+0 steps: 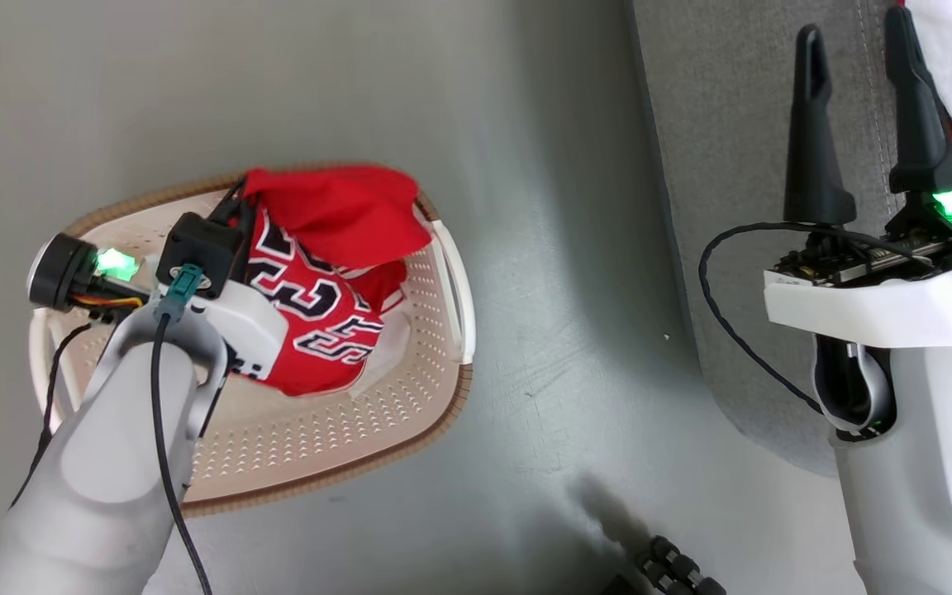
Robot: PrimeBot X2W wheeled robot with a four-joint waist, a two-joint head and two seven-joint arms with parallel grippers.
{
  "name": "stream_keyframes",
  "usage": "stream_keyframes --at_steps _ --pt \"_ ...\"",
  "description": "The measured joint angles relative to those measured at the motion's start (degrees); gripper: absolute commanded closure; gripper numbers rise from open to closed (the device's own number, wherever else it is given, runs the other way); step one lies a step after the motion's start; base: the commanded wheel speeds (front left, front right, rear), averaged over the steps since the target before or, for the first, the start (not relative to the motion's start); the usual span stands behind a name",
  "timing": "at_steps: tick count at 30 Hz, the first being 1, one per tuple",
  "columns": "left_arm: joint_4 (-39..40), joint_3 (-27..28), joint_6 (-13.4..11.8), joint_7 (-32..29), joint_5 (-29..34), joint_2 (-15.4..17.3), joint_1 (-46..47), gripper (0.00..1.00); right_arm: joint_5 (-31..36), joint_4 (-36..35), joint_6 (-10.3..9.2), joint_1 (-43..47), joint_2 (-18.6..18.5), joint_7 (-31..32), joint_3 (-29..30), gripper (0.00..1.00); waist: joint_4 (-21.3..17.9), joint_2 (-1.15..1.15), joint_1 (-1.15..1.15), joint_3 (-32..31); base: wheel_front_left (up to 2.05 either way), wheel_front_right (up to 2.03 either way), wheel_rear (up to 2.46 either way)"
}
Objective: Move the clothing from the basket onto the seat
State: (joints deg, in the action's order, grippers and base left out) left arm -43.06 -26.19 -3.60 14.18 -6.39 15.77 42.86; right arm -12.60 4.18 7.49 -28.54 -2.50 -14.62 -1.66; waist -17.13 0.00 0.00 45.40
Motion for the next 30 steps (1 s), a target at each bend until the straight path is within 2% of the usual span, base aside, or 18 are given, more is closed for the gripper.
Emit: stream_keyframes --at_steps 12,23,30 --pt "12.85 0.27 -2.45 0.03 0.6 -0.08 -3.0 1.0 1.43 1.91 0.0 -1.12 -0.24 0.0 -2.69 0.0 3.09 0.0 0.0 -3.97 0.0 0.0 0.0" --pt "21.03 0.6 -3.03 0.03 0.68 0.31 -6.91 1.0 3.04 3.89 0.0 -1.11 -0.91 0.0 -3.35 0.0 5.39 0.0 0.0 -8.84 0.0 0.0 0.0" --pt "25.92 0.55 -3.03 0.04 0.68 0.63 -8.95 1.0 2.97 5.43 0.0 -0.91 -2.16 0.0 -6.6 0.0 6.59 0.0 0.0 -12.28 0.0 0.0 0.0"
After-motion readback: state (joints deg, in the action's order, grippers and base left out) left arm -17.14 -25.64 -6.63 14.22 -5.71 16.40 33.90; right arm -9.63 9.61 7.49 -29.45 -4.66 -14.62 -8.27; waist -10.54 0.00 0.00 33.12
